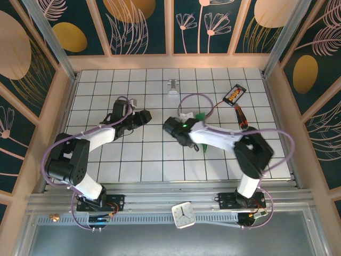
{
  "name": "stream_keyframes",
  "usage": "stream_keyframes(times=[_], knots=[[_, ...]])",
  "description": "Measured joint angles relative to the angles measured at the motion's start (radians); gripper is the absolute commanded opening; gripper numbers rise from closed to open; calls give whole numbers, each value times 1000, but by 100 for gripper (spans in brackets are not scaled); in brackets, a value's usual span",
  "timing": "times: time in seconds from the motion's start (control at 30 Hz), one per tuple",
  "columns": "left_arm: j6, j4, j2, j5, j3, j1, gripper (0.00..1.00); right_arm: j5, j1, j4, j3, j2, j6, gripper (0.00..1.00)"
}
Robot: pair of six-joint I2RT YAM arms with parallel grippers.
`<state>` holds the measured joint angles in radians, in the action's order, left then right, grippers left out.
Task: Fold a paper plane with a square sheet of paper (pick it up from the middle)
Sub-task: Turn over the paper at the center of the table.
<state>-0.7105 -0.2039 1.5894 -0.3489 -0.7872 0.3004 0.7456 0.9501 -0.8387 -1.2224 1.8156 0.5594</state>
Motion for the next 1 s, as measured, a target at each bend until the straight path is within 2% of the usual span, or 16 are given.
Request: stream_keyframes(times=[0.07,0.23,0.4,0.5,0.6,0.7,0.77,0.83,0.9,1.0], knots=[[4,0,-11,21,18,-28,59,5,42,-33,-42,97,29,2],[15,-2,-27,63,65,-80,60,-35,121,-42,-161,225,63,18],[22,-2,-27,69,77,-93,59,-118,161,19,-230,263,69,31],[6,-13,-32,39,82,-93,56,-191,164,105,-222,243,52,34],[-29,-32,-49,-7,102,-79,52,-277,157,220,-132,135,26,34],[-66,-32,-75,-28,117,-3,45,-398,113,339,37,-83,8,33],[-100,-44,-87,-47,122,86,40,-496,35,428,163,-252,0,33],[-141,-76,-88,-72,128,174,38,-586,-76,512,277,-387,-3,32],[-173,-104,-75,-92,124,249,37,-645,-175,574,367,-455,-3,30],[-205,-138,11,-122,73,324,33,-712,-251,630,468,-473,-3,30]])
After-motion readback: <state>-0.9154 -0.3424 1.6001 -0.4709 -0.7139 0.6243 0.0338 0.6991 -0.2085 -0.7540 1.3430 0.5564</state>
